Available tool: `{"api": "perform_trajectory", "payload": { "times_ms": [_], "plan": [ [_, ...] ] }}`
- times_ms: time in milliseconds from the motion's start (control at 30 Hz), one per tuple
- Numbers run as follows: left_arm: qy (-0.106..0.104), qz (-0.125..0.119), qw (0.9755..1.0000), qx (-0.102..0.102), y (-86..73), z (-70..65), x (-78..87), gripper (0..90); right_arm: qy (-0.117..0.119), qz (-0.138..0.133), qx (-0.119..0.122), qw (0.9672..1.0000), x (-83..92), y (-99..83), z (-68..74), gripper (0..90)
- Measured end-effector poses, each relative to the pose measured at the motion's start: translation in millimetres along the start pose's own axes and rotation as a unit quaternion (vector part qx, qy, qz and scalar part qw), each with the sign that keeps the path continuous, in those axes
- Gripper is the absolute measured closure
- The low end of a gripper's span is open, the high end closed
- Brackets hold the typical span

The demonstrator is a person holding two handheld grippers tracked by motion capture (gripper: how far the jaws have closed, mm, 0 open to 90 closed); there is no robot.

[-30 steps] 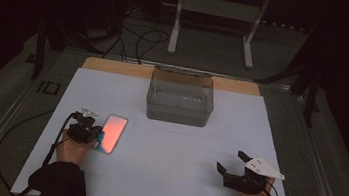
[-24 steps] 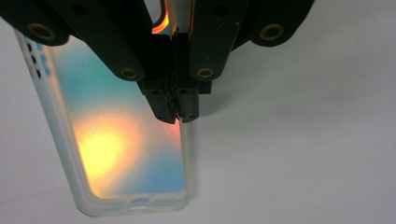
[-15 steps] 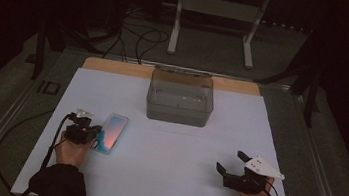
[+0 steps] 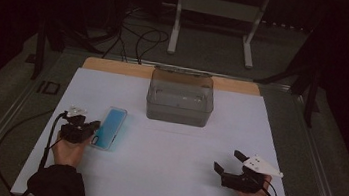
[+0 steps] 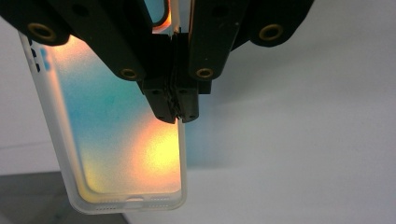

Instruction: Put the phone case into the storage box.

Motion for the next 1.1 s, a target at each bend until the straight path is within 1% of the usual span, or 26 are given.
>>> {"api": "perform_trajectory", "payload": {
  "times_ms": [33,100,267,400,433,467,500,667,800,933,1033,1100],
  "plan": [
    [0.001,-0.006,1.0000,-0.003,1.7,-2.0,2.4,89.1,-0.001,0.001,0.001,1.0000,-0.4,0.0,0.1,9.3],
    [0.002,-0.011,0.9999,-0.006,3.1,-4.8,4.9,89.1,0.000,0.003,-0.005,1.0000,-0.9,0.8,1.2,8.5],
    [0.001,-0.019,0.9997,-0.014,7.6,-11.9,8.7,89.1,0.005,0.015,-0.008,0.9998,-4.9,4.5,5.0,7.9],
    [-0.002,-0.023,0.9996,-0.018,9.8,-16.5,12.2,89.1,0.009,0.024,-0.002,0.9997,-7.4,11.5,9.5,8.0],
    [-0.003,-0.025,0.9995,-0.020,10.5,-17.6,13.1,89.1,0.007,0.029,0.001,0.9996,-8.4,12.6,9.9,8.0],
    [-0.003,-0.026,0.9995,-0.020,11.2,-18.7,13.8,89.1,0.010,0.036,0.005,0.9993,-11.2,15.2,11.9,8.0],
    [-0.004,-0.027,0.9994,-0.021,11.9,-19.6,14.4,89.1,0.010,0.036,0.005,0.9993,-11.2,15.2,11.9,8.0],
    [-0.006,-0.031,0.9992,-0.023,15.5,-25.0,14.7,89.1,0.029,0.036,0.006,0.9989,-17.7,23.8,17.1,8.0],
    [-0.010,-0.036,0.9989,-0.028,19.4,-31.3,14.8,89.1,0.043,0.038,0.000,0.9984,-22.6,29.5,20.8,8.0],
    [-0.013,-0.040,0.9986,-0.030,23.4,-36.2,14.2,89.1,0.046,0.039,-0.008,0.9981,-27.2,35.5,22.2,8.0],
    [-0.014,-0.042,0.9985,-0.033,26.2,-38.8,13.8,89.1,0.050,0.040,-0.005,0.9979,-30.9,40.2,24.5,8.0],
    [-0.015,-0.043,0.9984,-0.034,27.9,-40.9,13.8,89.1,0.054,0.042,-0.009,0.9976,-33.9,43.3,27.1,8.0]
  ]
}}
Point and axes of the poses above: each handheld gripper's, and its own axes: x roughly backward along the jaws, y roughly out of its top, z roughly to its left, the point moved 6 cm from there along -x, roughly forward along the jaws, and after that the axes turned 12 degrees about y, right-handed, at the moved point
